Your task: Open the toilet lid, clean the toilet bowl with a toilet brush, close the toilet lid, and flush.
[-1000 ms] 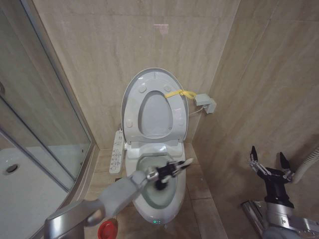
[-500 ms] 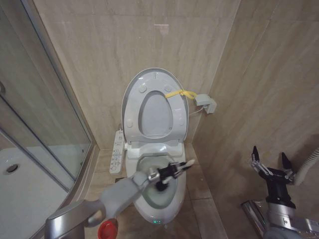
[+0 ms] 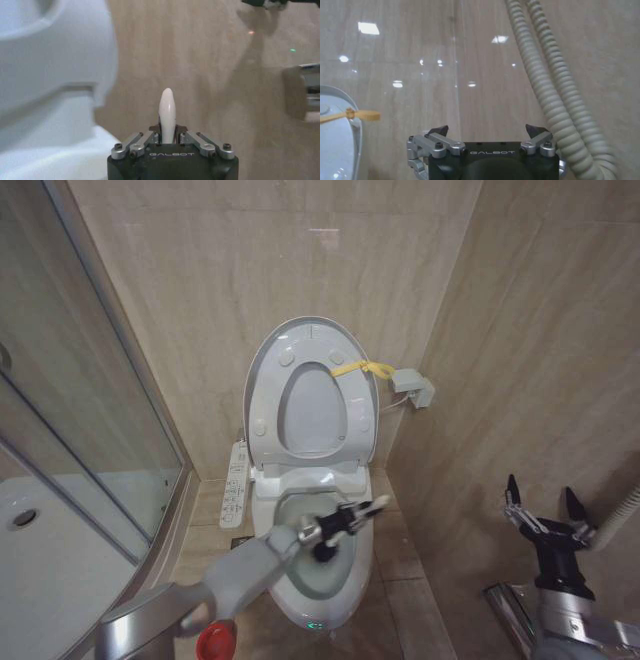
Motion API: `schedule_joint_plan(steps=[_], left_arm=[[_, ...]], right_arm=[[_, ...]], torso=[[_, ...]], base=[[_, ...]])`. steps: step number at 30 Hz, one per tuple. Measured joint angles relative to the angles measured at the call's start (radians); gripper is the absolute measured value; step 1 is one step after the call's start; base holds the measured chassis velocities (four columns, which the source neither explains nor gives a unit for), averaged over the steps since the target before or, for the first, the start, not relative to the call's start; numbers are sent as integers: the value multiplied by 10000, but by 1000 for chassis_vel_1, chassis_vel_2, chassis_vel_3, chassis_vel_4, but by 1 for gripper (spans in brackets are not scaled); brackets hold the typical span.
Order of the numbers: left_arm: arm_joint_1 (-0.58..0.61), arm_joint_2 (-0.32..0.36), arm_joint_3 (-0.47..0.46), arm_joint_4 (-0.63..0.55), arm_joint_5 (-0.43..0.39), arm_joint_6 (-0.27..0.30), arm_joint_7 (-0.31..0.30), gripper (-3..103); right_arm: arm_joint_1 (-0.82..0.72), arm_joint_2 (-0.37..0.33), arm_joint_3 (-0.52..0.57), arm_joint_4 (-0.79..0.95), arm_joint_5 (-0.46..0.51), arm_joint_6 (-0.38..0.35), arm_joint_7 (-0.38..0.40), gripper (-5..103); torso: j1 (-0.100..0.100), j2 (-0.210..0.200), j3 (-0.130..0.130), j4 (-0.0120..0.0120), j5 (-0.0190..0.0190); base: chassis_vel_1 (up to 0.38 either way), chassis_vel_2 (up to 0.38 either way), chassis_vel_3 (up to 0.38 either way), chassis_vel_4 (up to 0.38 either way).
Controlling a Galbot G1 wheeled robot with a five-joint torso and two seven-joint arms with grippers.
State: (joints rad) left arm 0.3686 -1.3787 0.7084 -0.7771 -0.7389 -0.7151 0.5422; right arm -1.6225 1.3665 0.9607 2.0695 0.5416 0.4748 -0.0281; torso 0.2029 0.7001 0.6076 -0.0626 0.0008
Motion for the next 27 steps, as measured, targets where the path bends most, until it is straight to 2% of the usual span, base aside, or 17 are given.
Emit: schedule_joint_plan(steps=[2, 5, 7, 11, 13, 14, 15, 16, 17, 18, 21, 22, 27], left_arm=[[-41, 4, 48, -324, -160, 50, -69, 19], [-284, -25, 285, -1051, -487, 143, -118, 19], [-302, 25, 376, -1065, -514, 149, -61, 19], [51, 378, 534, -500, -124, 65, 161, 19], [140, 302, 482, -348, -14, 10, 139, 19], [-144, -28, 488, -1140, -447, 188, -133, 19], [-144, -28, 488, -1140, -447, 188, -133, 19], [-343, -80, 532, -1319, -560, 223, -162, 19], [-378, -43, 533, -1128, -441, 202, -53, 19], [-327, 46, 536, -881, -262, 160, 53, 19], [-121, 312, 532, -444, 67, 66, 144, 19], [-78, 333, 450, -302, 163, 31, 183, 19], [-156, 318, 258, -1301, -254, 150, -40, 19]], right_arm=[[24, -15, 25, 6, 21, -23, 12, 100], [230, -39, 12, -52, 17, -114, 39, 100], [301, -56, -11, -119, 15, -131, 41, 100], [94, -92, 41, -124, 45, -55, 40, 100], [1, -93, 70, -57, 85, -25, 34, 100], [150, -164, 75, -94, 81, -71, 36, 100], [150, -164, 75, -94, 81, -71, 36, 100], [294, -193, 68, -214, 18, -89, 27, 100], [342, -192, 35, -242, -24, -87, 2, 100], [300, -180, 38, -228, -29, -75, 4, 100], [42, -120, 101, -110, 7, -20, 23, 100], [9, -122, 102, -77, 17, -6, 19, 100], [70, -138, 113, -66, 9, -14, 22, 100]], torso=[[0, 0, 0, -4, -4], [-1, 2, -3, -29, -7], [-1, 1, -3, -32, -5], [0, 0, -1, -6, -1], [0, 0, 1, 0, -4], [0, 0, 0, -24, -8], [0, 0, 0, -24, -8], [-3, 2, -4, -35, -10], [-2, 1, -3, -25, 3], [0, 0, 0, -15, -1], [1, -1, 1, -11, 0], [1, -1, 1, -3, -1], [0, 0, 0, -21, -6]], base=[[30, 17, 0, -6], [0, 0, 0, 0], [0, 0, 0, 0], [-25, -41, 11, 1], [0, 0, 0, 0], [0, 0, 0, 0], [0, 0, 0, 0], [0, 0, 0, 0], [-70, -30, -24, -13], [0, 0, 0, 0], [0, 0, 0, 0], [0, 0, 0, 0], [0, 0, 0, 0]])
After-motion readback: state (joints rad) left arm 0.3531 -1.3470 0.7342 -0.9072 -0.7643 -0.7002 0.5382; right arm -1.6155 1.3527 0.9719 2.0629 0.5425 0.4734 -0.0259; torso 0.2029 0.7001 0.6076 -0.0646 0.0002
